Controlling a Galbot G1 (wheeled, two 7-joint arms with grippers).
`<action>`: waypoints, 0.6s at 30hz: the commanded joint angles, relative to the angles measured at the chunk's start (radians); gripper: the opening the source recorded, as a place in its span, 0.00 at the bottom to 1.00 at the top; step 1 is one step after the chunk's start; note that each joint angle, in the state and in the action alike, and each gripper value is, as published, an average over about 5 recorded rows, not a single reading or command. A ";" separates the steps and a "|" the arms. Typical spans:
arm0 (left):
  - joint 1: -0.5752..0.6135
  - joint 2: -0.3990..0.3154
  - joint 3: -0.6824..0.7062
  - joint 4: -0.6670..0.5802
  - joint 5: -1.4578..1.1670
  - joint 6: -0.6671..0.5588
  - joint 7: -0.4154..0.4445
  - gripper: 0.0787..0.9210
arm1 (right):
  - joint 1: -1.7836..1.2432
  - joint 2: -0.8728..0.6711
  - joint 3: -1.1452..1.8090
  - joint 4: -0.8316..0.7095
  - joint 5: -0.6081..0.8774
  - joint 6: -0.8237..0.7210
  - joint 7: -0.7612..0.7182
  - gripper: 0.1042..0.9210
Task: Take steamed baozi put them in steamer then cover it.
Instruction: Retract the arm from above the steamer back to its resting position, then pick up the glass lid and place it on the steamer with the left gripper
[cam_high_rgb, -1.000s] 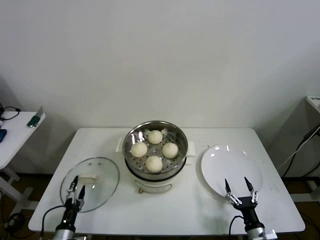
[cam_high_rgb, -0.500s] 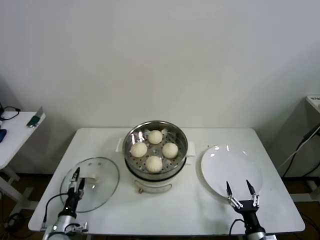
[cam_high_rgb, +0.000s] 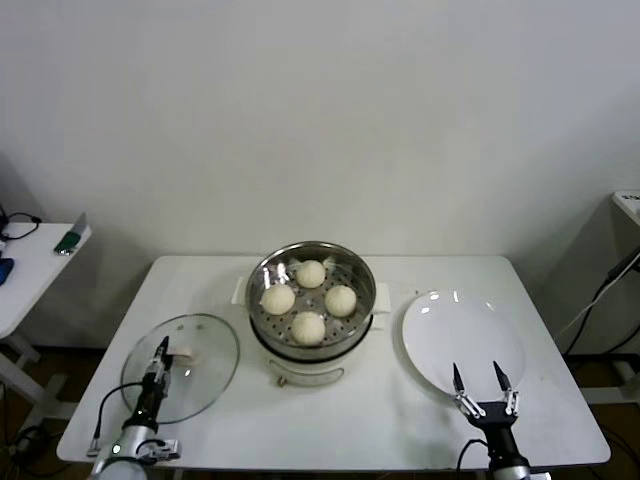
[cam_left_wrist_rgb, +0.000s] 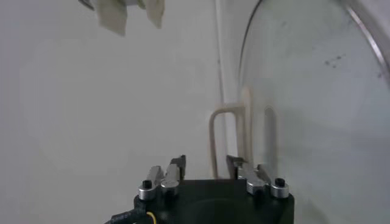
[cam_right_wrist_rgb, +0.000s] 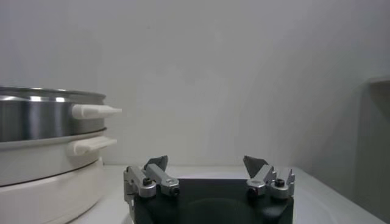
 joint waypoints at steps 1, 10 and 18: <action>-0.020 -0.002 0.001 0.022 0.011 -0.003 0.008 0.42 | -0.002 0.003 0.002 0.005 -0.001 0.002 0.003 0.88; 0.002 0.003 -0.003 -0.035 -0.029 0.006 0.033 0.12 | -0.003 0.001 0.011 0.019 -0.001 -0.003 0.005 0.88; 0.069 0.030 -0.016 -0.284 -0.156 0.033 0.130 0.08 | -0.004 -0.002 0.020 0.039 -0.005 -0.007 0.008 0.88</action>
